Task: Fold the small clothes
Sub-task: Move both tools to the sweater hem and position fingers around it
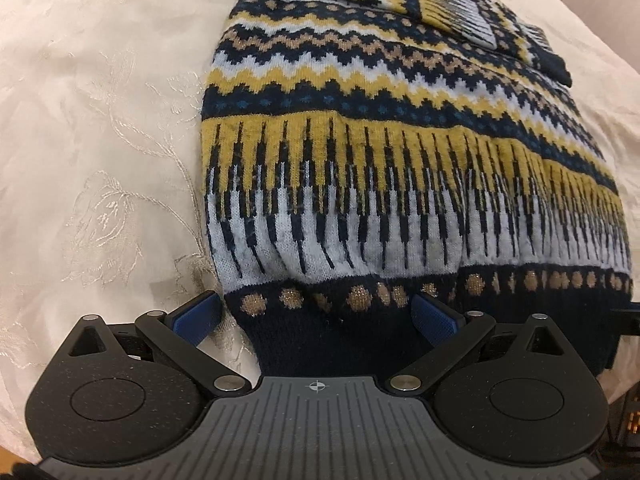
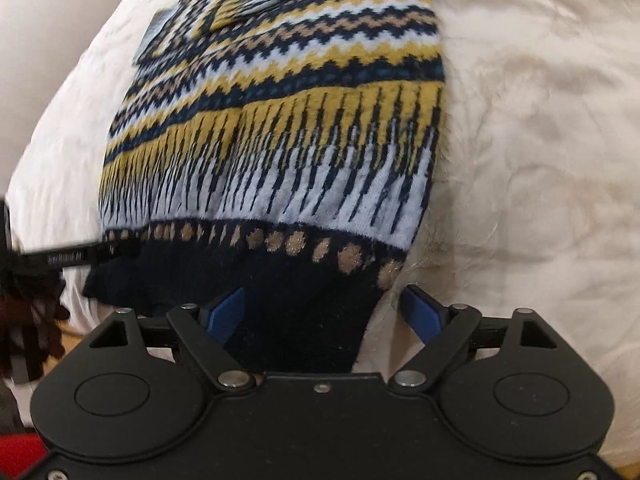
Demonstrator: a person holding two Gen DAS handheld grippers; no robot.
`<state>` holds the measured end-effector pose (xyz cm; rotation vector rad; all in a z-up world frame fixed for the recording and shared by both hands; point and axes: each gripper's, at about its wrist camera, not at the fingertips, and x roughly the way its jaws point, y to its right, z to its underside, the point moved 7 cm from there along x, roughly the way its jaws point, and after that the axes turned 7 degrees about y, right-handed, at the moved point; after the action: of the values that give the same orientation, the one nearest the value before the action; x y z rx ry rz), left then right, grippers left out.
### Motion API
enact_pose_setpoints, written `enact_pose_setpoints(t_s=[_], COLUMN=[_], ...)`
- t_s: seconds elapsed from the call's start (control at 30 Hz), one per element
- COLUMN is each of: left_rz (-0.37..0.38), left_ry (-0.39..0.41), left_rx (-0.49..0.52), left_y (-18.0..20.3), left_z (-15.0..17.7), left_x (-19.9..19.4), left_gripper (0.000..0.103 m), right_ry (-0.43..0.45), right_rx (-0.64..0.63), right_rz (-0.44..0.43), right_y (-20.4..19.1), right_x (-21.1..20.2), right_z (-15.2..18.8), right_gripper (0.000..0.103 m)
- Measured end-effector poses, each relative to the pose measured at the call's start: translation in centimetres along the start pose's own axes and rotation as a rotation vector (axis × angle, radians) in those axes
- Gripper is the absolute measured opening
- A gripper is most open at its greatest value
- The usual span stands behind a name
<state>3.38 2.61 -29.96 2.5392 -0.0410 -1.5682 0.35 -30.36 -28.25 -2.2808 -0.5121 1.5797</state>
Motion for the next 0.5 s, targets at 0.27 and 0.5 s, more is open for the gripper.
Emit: enact_pose_setpoints(t_s=[0.27, 0.5], left_rz=[-0.021, 0.009], left_ry=[0.047, 0.051], left_rx=[0.064, 0.113], left_y=[0.7, 1.0], left_z=[1.3, 2.5], left_x=[-0.7, -1.7], left_gripper=[0.103, 0.102], right_ry=[0.074, 0.14], right_rx=[0.0, -0.051], right_rz=[0.016, 0.071], right_y=[-0.4, -1.2], right_x=[0.7, 1.1], right_z=[0.9, 1.8], right_gripper=[0.102, 0.103])
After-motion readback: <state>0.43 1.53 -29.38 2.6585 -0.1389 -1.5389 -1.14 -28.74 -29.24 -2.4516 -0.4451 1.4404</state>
